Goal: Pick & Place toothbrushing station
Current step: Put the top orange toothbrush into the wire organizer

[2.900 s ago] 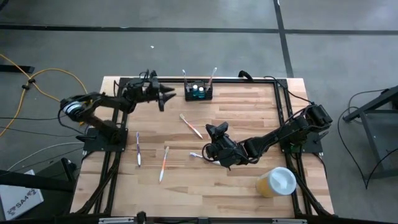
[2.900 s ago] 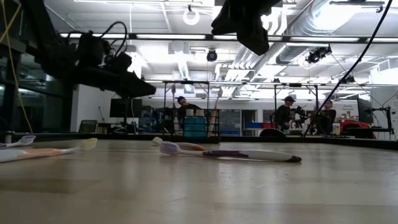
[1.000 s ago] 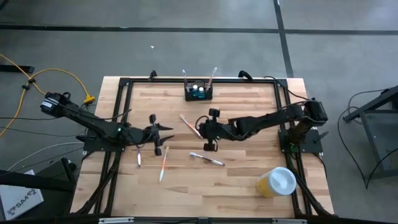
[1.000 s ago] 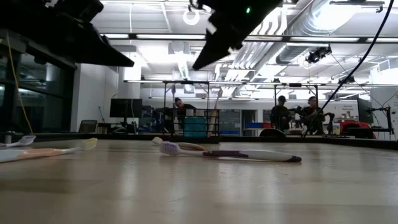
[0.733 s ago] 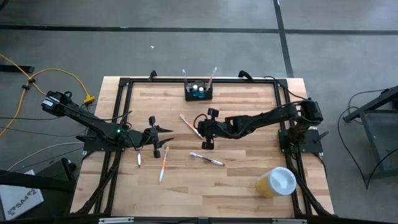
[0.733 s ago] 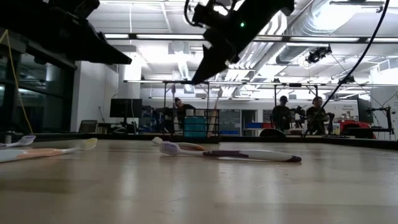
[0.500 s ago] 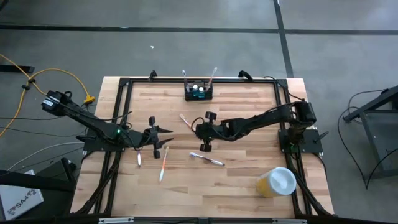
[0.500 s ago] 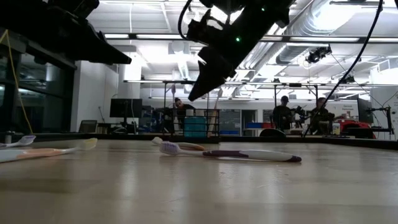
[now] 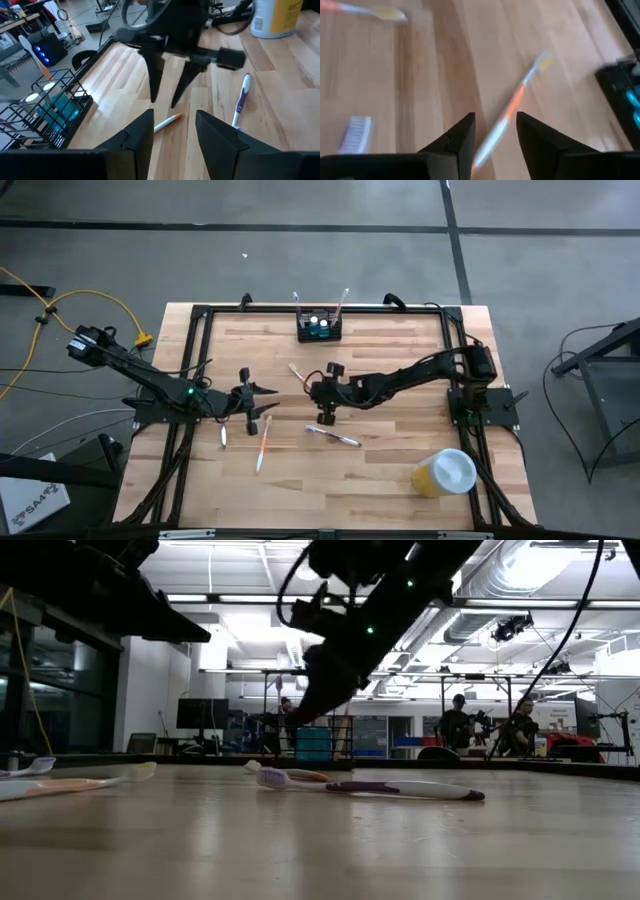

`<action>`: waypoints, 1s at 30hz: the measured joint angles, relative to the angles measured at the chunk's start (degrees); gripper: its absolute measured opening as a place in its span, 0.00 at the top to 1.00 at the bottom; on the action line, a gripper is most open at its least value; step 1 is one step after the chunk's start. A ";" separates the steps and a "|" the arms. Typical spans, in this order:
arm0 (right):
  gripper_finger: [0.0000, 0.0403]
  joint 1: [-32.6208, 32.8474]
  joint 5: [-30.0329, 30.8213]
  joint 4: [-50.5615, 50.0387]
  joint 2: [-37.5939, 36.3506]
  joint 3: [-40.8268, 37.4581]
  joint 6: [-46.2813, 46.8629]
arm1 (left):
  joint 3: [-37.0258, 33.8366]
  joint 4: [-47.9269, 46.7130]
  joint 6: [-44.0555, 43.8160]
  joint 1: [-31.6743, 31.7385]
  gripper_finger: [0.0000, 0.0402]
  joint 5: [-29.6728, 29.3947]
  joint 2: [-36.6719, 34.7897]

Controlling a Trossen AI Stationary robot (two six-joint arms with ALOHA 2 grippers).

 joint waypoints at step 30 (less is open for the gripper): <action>0.65 -4.57 -2.33 6.97 6.32 0.13 2.04 | 0.00 0.00 -0.26 -0.98 0.65 0.05 0.04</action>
